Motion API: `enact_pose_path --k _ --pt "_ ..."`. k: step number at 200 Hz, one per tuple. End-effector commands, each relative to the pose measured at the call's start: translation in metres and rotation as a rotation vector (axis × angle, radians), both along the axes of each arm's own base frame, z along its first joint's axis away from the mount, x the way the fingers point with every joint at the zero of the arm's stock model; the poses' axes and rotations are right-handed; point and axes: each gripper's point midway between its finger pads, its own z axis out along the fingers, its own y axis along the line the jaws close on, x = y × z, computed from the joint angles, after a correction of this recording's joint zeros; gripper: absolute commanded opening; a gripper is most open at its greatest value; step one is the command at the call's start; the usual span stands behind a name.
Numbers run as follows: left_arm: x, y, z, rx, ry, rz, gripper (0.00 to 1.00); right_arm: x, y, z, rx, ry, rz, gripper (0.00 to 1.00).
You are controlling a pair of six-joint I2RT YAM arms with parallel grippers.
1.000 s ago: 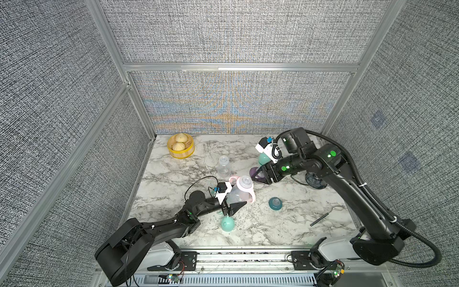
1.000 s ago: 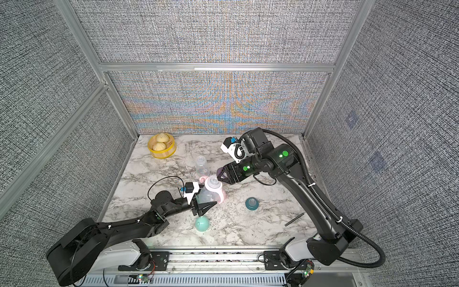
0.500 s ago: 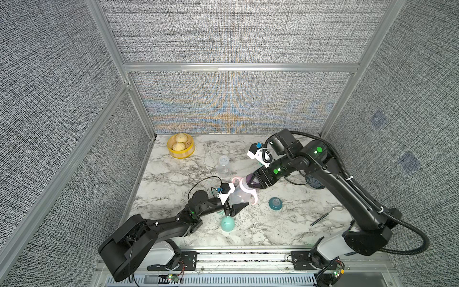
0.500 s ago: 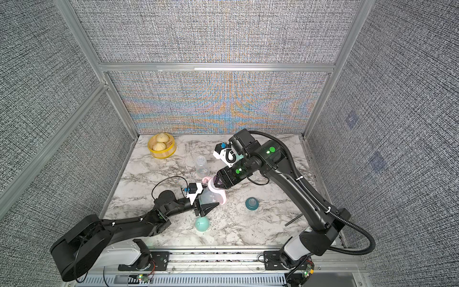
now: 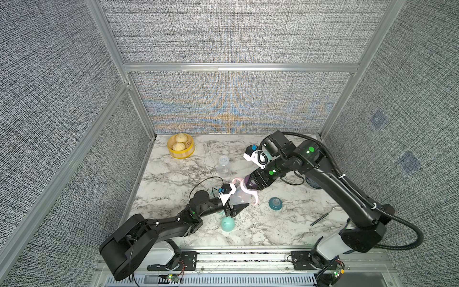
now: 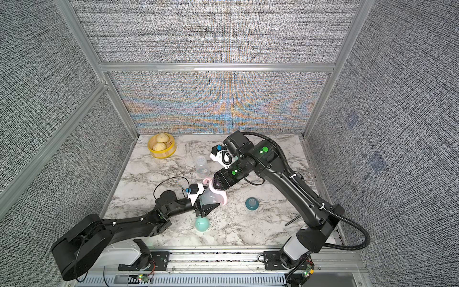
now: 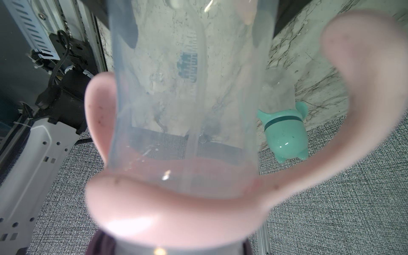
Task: Assemble the baby bottles
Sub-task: Close the nipple on the baby bottle.
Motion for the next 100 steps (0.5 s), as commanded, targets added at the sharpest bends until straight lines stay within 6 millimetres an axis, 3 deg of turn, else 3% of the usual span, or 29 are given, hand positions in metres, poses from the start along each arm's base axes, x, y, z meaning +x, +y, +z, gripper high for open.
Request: enact_pose_path --k 1,44,100 --pt "0.0 -0.001 0.017 -0.052 -0.053 -0.001 0.06 0.001 0.002 -0.002 -0.002 -0.002 0.01 0.52" --pt "0.0 0.0 0.018 -0.053 -0.058 0.005 0.06 0.001 0.007 -0.008 -0.01 0.014 0.019 0.51" --pt "0.0 0.0 0.018 -0.053 -0.063 0.009 0.05 0.002 -0.005 -0.015 -0.087 0.012 0.004 0.51"
